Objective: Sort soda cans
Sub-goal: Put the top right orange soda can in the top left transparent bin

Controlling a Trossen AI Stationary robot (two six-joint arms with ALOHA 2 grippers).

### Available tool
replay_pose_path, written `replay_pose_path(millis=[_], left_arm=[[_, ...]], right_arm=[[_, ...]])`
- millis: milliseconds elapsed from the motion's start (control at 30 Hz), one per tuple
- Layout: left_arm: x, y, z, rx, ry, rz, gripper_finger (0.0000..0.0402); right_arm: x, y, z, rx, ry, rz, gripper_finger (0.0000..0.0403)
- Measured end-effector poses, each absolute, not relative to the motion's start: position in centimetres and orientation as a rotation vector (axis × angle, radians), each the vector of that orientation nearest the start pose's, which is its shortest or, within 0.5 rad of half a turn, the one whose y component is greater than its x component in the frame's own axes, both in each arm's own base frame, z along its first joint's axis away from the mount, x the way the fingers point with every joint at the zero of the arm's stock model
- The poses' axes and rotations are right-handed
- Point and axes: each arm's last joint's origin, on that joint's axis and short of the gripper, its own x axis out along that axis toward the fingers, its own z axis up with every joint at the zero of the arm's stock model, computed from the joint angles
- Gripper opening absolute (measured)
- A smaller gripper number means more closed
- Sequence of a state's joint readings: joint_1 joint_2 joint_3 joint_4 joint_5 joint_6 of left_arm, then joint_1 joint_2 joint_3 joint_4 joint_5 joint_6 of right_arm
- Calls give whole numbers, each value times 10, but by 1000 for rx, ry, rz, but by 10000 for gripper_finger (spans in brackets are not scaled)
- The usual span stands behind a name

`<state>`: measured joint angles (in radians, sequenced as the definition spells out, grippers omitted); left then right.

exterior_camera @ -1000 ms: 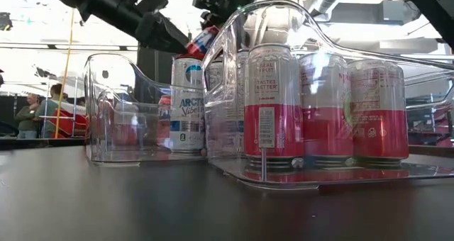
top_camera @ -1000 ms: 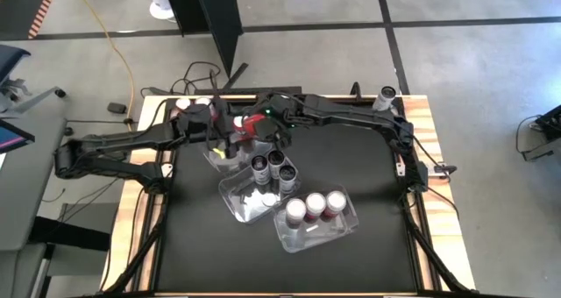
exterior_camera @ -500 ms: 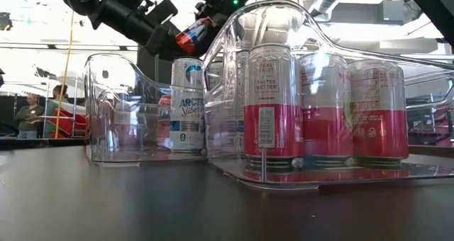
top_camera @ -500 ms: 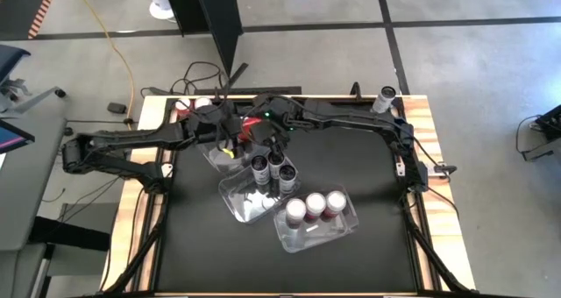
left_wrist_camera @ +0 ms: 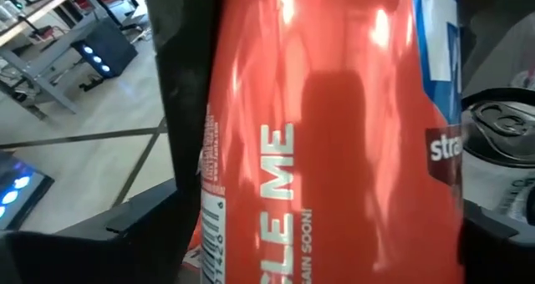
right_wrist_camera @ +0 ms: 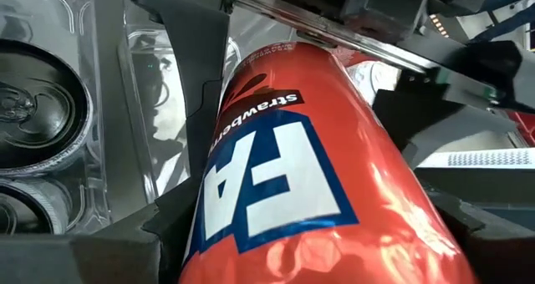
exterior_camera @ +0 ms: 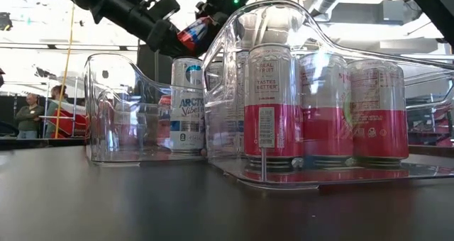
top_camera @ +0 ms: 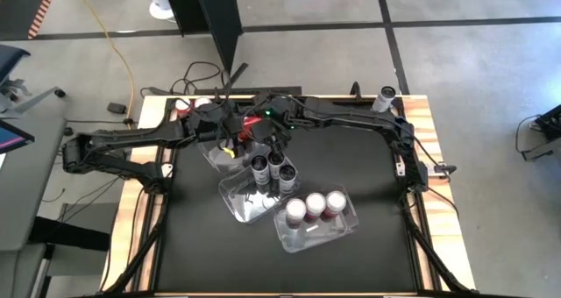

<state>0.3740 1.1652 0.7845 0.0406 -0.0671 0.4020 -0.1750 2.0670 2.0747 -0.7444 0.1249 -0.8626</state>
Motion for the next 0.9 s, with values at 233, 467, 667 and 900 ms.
replay_pose_path(millis=[233,467,667,900], left_arm=[[238,95,278,315,424,355,281],[238,95,278,312,429,354,282],[237,95,277,305,445,350,282],[235,95,273,269,447,375,282]], right_arm=[[454,-84,333,-780,813,42,311],[454,-84,332,-775,814,41,323],[456,-84,332,-753,799,25,330],[457,-81,333,-737,803,-24,355]])
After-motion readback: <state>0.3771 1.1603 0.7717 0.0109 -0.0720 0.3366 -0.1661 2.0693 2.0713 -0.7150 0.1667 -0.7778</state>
